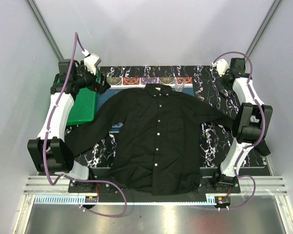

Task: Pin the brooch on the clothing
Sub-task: Pick up the brooch from the brooch box, then open the brooch.

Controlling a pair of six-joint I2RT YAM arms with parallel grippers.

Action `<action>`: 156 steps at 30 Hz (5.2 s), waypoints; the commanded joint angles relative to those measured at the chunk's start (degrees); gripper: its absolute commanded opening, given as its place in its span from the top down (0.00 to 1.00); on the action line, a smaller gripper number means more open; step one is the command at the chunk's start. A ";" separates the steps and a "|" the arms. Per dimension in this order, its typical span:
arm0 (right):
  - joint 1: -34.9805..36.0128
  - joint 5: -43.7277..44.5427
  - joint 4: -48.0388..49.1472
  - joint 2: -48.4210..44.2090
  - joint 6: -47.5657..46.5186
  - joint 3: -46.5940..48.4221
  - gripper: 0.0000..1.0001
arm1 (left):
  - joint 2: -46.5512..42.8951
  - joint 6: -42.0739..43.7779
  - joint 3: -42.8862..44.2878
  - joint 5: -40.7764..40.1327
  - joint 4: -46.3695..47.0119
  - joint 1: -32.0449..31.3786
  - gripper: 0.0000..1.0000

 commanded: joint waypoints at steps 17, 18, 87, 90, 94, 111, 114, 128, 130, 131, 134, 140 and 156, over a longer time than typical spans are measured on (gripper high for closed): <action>9.60 -26.80 -24.97 -24.45 8.94 -2.59 1.00 | -9.81 22.63 -12.67 35.03 -0.93 -0.58 0.01; 10.40 -28.04 -25.60 -25.07 9.56 -2.33 1.00 | -10.25 23.88 -13.47 35.85 -1.02 -1.29 0.01; 38.35 -53.02 -32.11 -30.08 32.41 26.24 1.00 | -9.73 -66.11 -17.61 27.86 79.14 -30.82 0.83; 38.35 -52.67 -30.80 -30.43 32.94 26.42 1.00 | -9.90 -67.51 -18.05 27.33 79.75 -30.74 0.99; 38.35 -50.65 -26.58 -33.06 33.29 23.53 0.46 | -11.13 -68.57 -18.57 25.84 79.93 -30.65 1.00; 38.35 -53.89 27.98 -53.20 52.17 -11.19 0.25 | -21.06 -66.90 -17.78 22.75 84.93 -29.94 0.95; 38.61 -56.62 34.86 -51.98 55.52 -12.17 0.30 | -22.99 -66.29 -18.13 22.41 86.96 -30.82 0.96; 51.00 -57.24 31.18 -49.77 42.00 -9.45 0.40 | -23.70 -64.09 -18.13 23.55 90.12 -32.85 0.99; 51.36 -56.71 31.00 -49.34 42.43 -8.92 0.41 | -23.79 -63.74 -18.57 23.90 90.39 -33.11 0.99; 51.53 -56.45 30.91 -49.33 42.43 -8.65 0.42 | -24.05 -63.65 -18.75 24.16 90.56 -33.20 0.98; 51.62 -55.92 30.47 -48.81 42.35 -8.21 0.43 | -24.05 -62.95 -19.01 24.95 91.00 -33.99 0.99; 51.98 -55.48 31.35 -48.28 43.14 -7.33 0.49 | -23.97 -61.81 -19.45 25.66 91.09 -34.43 0.98; 52.50 -54.69 32.58 -48.01 42.87 -6.63 0.60 | -23.79 -57.24 -19.89 25.57 87.14 -35.57 1.00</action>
